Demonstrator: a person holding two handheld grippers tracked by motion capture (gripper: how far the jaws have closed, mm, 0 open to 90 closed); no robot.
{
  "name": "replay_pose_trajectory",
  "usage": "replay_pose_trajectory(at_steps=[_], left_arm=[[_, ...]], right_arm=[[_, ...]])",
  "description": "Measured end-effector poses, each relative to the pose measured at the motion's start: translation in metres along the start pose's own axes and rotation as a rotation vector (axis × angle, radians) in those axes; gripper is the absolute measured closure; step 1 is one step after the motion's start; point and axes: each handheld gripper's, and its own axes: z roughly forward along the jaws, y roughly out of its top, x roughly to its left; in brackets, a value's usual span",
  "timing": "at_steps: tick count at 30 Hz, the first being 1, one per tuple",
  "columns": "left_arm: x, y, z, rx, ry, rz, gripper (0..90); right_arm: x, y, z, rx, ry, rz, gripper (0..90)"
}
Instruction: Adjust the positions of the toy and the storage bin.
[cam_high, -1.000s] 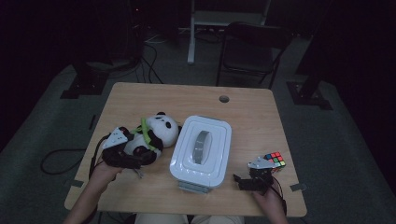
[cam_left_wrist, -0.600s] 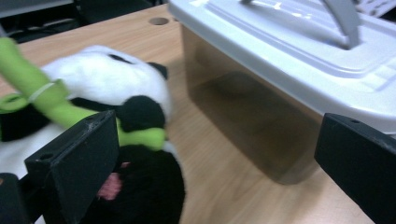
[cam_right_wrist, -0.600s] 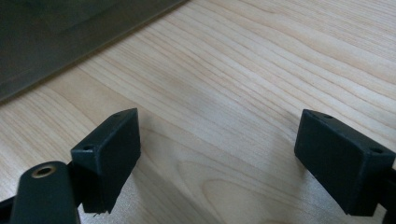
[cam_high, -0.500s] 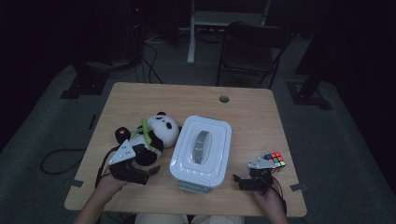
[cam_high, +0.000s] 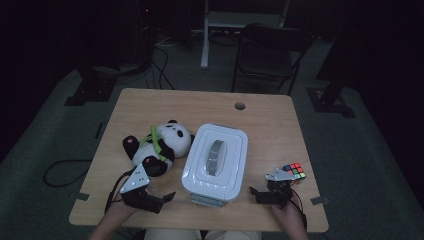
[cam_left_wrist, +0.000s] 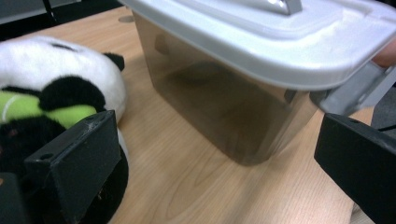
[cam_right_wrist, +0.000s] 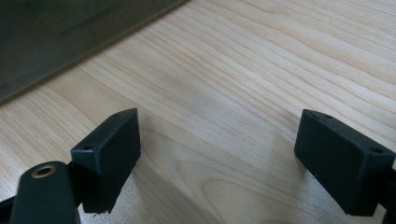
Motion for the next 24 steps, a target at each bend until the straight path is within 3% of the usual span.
replay_pose_trajectory(at_steps=[10,13,20,24], left_arm=[[0.0,-0.027,0.013,0.058,0.051,-0.025,0.9],[0.0,-0.032,0.017,0.077,0.071,-0.012,0.9],[0.001,-0.042,0.024,0.097,0.073,-0.026,1.0],[0.002,-0.045,0.029,0.131,0.073,-0.027,1.0]], right_arm=[[0.0,0.0,0.0,0.0,0.0,0.0,14.1],[0.0,0.0,0.0,0.0,0.0,0.0,14.1],[0.0,0.001,0.001,0.001,0.003,-0.002,13.7],[-0.001,0.001,0.001,0.002,0.003,-0.003,13.7]])
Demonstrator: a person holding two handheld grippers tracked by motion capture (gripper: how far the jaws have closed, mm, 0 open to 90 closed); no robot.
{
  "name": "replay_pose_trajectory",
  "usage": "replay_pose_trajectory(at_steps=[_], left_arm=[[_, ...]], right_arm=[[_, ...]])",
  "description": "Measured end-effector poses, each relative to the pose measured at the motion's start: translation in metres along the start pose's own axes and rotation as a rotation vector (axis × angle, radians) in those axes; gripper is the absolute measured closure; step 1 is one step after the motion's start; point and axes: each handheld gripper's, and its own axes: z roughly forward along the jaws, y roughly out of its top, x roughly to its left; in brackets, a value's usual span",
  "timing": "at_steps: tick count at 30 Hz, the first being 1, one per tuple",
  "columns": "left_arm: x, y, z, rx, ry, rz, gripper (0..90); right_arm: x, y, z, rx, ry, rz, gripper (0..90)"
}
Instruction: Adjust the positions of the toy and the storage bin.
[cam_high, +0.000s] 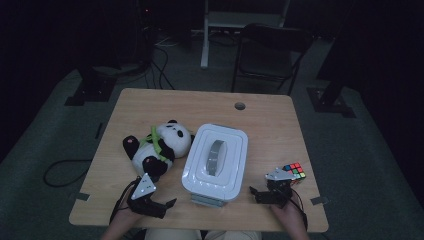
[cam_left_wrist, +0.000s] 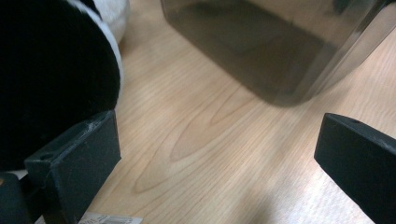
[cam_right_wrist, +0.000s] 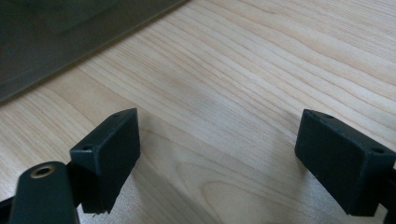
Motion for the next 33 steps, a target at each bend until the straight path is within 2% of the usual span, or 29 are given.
replay_pose_trajectory(at_steps=[6,9,11,15,19,20,22,27,33], left_arm=[[0.003,-0.003,0.004,0.021,0.011,-0.019,1.0],[0.004,-0.003,0.004,0.033,0.012,-0.027,1.0],[0.004,-0.003,0.004,0.032,0.012,-0.028,1.0],[0.004,-0.002,0.006,0.066,0.022,-0.033,1.0],[0.005,-0.002,0.008,0.1,0.035,-0.06,1.0],[0.006,-0.002,0.008,0.105,0.033,-0.063,2.0],[0.006,-0.002,0.009,0.134,0.039,-0.065,3.4],[0.005,-0.002,0.011,0.167,0.035,-0.07,3.4],[0.007,-0.003,0.012,0.186,0.045,-0.091,3.4]], right_arm=[[0.0,0.0,0.0,-0.001,-0.003,-0.001,12.6],[0.003,0.0,0.0,-0.009,-0.037,-0.024,11.9],[0.004,0.0,0.0,-0.009,-0.038,-0.028,11.9],[0.004,0.001,-0.002,0.002,-0.064,-0.042,11.9],[0.008,0.004,-0.004,0.026,-0.094,-0.05,11.9],[0.007,0.006,-0.005,0.032,-0.092,-0.041,11.9],[0.003,0.01,-0.012,0.021,-0.036,0.011,12.2],[-0.007,0.025,-0.036,-0.052,0.032,0.092,12.0],[-0.008,0.051,-0.063,-0.141,0.071,0.101,11.5]])
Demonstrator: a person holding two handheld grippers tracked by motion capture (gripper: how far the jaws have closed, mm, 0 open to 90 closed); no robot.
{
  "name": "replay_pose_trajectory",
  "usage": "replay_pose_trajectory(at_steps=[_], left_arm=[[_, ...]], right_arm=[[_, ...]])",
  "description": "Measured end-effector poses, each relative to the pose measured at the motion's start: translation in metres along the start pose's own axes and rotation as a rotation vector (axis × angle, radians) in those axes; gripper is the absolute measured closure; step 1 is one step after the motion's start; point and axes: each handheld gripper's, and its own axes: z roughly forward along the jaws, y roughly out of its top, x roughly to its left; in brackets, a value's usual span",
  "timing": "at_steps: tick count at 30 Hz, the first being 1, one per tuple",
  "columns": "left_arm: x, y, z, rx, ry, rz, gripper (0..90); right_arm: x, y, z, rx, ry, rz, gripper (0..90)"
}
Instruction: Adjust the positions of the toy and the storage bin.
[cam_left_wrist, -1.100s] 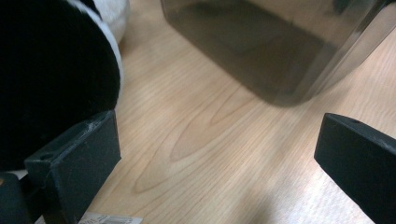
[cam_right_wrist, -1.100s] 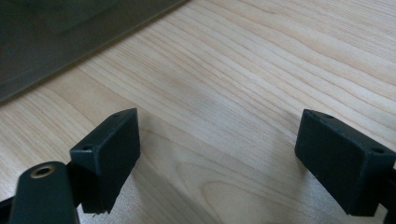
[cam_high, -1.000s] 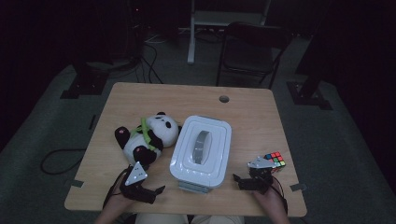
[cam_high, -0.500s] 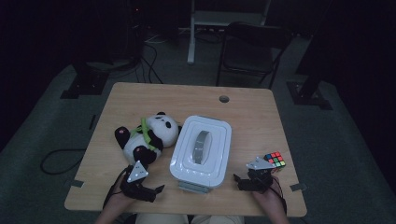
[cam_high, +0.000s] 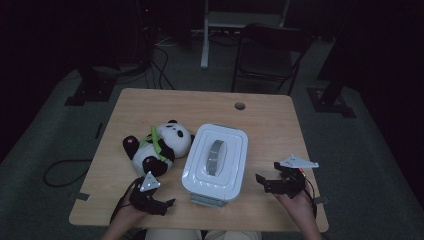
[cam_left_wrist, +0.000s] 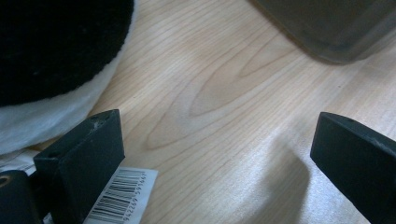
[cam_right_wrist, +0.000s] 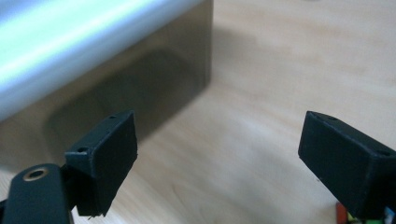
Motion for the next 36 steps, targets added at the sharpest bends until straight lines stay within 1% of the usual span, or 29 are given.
replay_pose_trajectory(at_steps=[3,7,11,13,15,17,19,20,21,22,24,25,29,34,36], left_arm=[[-0.001,0.0,0.0,0.003,0.012,0.0,3.4],[-0.002,0.0,0.001,0.007,0.026,0.003,3.4],[-0.002,0.0,0.001,0.01,0.029,0.006,3.4],[-0.002,0.0,0.001,0.011,0.029,0.005,3.4],[-0.002,0.0,0.001,0.01,0.029,0.005,3.4],[-0.002,0.0,0.001,0.01,0.027,0.005,3.4],[-0.002,0.0,0.001,0.009,0.026,0.003,3.4],[-0.002,0.0,0.001,0.009,0.026,0.003,3.4],[-0.002,0.0,0.001,0.009,0.026,0.004,3.4],[-0.002,0.0,0.001,0.011,0.029,0.006,3.4],[-0.003,0.0,0.001,0.012,0.034,0.009,3.4],[-0.003,0.0,0.001,0.011,0.034,0.007,3.4],[-0.002,0.0,0.001,0.01,0.03,0.005,3.4],[-0.002,0.0,0.001,0.01,0.03,0.004,3.4],[-0.003,0.0,0.001,0.01,0.031,0.005,3.4]], right_arm=[[0.007,0.015,-0.009,-0.045,0.022,-0.013,11.5],[0.023,0.031,-0.014,-0.091,0.068,-0.049,11.6],[0.042,0.043,-0.008,-0.097,0.143,-0.085,11.6],[0.052,0.047,-0.003,-0.099,0.17,-0.098,11.6],[0.063,0.051,0.004,-0.093,0.202,-0.115,11.6],[0.073,0.053,0.012,-0.074,0.241,-0.131,11.6],[0.083,0.056,0.019,-0.072,0.251,-0.141,11.6],[0.083,0.056,0.019,-0.072,0.251,-0.141,11.6],[0.087,0.057,0.022,-0.069,0.268,-0.149,11.6],[0.093,0.06,0.026,-0.07,0.273,-0.157,11.6],[0.099,0.063,0.03,-0.066,0.286,-0.166,11.6],[0.101,0.064,0.032,-0.067,0.284,-0.17,11.6],[0.107,0.07,0.036,-0.057,0.281,-0.191,12.0],[0.111,0.074,0.04,-0.042,0.298,-0.195,13.8],[0.112,0.075,0.041,-0.039,0.296,-0.2,14.1]])
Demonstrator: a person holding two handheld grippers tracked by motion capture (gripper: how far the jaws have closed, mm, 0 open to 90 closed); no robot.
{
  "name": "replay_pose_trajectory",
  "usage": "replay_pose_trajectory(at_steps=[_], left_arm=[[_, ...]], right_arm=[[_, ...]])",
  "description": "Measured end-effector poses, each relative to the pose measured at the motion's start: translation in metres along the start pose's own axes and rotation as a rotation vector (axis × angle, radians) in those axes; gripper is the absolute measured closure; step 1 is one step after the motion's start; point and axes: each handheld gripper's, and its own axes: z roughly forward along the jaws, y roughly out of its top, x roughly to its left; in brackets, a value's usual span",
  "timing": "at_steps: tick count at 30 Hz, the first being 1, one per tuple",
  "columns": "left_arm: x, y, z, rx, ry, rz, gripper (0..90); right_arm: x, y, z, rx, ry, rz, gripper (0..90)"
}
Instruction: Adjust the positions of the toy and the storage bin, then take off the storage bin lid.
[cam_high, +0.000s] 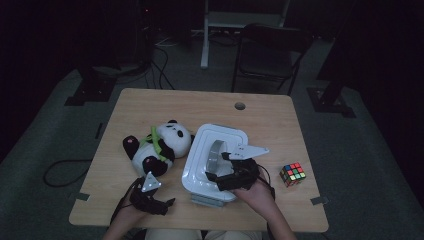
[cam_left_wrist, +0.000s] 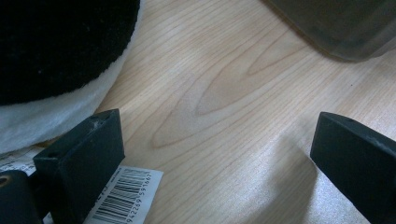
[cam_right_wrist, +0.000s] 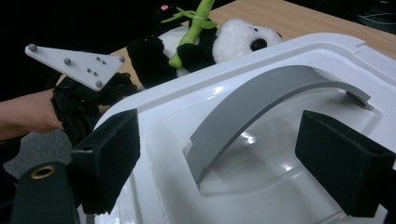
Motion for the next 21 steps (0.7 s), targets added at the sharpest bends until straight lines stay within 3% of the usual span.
replay_pose_trajectory(at_steps=[12,15,21], left_arm=[[0.001,0.0,0.0,-0.003,-0.004,-0.004,3.4],[0.001,0.0,0.0,-0.003,-0.004,-0.004,3.4],[0.001,0.0,0.0,-0.003,-0.004,-0.004,3.4]], right_arm=[[0.007,-0.003,0.01,0.04,-0.014,-0.028,17.5],[0.009,-0.005,0.013,0.057,-0.006,-0.026,21.9],[0.013,-0.008,0.015,0.057,-0.03,-0.078,32.2]])
